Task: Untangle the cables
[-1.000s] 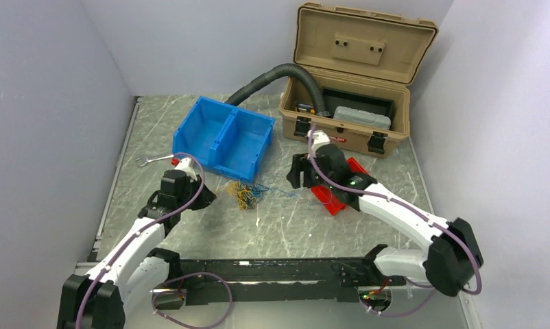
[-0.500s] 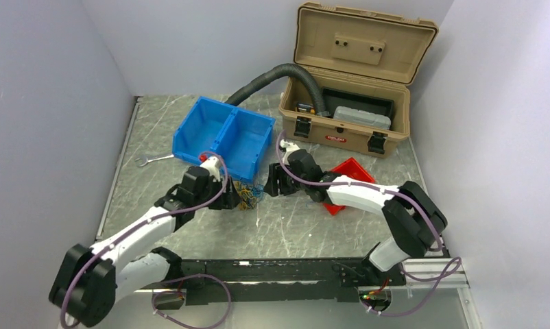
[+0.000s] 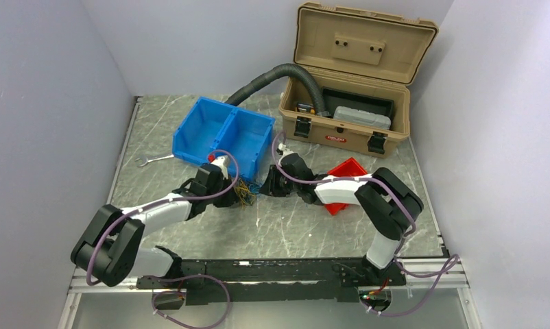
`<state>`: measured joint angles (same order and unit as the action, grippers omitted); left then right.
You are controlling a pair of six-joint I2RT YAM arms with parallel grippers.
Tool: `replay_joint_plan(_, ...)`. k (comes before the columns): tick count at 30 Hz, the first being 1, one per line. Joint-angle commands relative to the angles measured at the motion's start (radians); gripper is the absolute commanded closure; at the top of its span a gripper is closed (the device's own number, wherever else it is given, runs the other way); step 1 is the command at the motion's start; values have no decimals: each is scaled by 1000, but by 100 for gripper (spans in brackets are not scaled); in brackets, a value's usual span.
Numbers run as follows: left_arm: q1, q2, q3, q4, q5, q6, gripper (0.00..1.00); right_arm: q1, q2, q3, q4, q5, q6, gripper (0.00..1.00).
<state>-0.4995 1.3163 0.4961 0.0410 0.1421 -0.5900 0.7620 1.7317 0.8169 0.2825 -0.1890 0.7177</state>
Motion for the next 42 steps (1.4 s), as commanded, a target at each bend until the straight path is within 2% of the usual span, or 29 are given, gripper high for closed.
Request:
replay_joint_plan(1,-5,-31,24,29,-39,5,100,2,-29,-1,27,35,30,90)
replay_joint_plan(3,-4,-76,8,-4,-67,8,100,-7,-75,-6,-35,128,23,100)
replay_joint_plan(9,24,-275,-39,-170,-139,-11,100,-98,-224,3,-361,415,59,100)
replay_joint_plan(13,106,-414,-78,-263,-154,-27,100,-213,-361,-67,-421,485,54,100)
replay_joint_plan(18,181,-578,-77,-412,-281,-65,100,-356,-523,-122,-513,581,77,100)
replay_joint_plan(22,206,-645,-78,-424,-288,-58,100,-404,-583,-117,-536,615,45,100)
replay_joint_plan(26,208,-626,-49,-461,-297,-52,100,-408,-602,-82,-556,604,0,100)
replay_joint_plan(28,207,-617,-39,-450,-278,-21,100,-408,-613,-75,-522,533,-61,100)
replay_joint_plan(29,208,-613,-36,-437,-243,-1,100,-407,-617,-74,-493,423,-130,100)
replay_joint_plan(30,206,-610,-38,-412,-194,28,100,-404,-621,-76,-462,327,-175,93)
replay_joint_plan(31,205,-606,-41,-376,-141,59,100,-398,-622,-80,-434,244,-207,70)
replay_joint_plan(32,205,-598,-41,-353,-97,76,95,-383,-622,-78,-422,204,-223,43)
replay_joint_plan(33,203,-589,-39,-333,-63,80,85,-354,-622,-74,-416,197,-238,26)
replay_joint_plan(34,199,-581,-39,-316,-33,86,72,-320,-619,-67,-413,195,-261,21)
replay_joint_plan(36,167,-573,-41,-283,-6,93,54,-227,-599,-35,-419,212,-307,19)
replay_joint_plan(38,111,-557,-33,-251,-3,109,42,-152,-564,-3,-428,235,-333,20)
replay_joint_plan(40,37,-515,0,-243,-42,118,38,-113,-517,24,-423,203,-336,24)
replay_joint_plan(42,-28,-453,44,-250,-90,120,37,-88,-471,31,-385,168,-330,27)
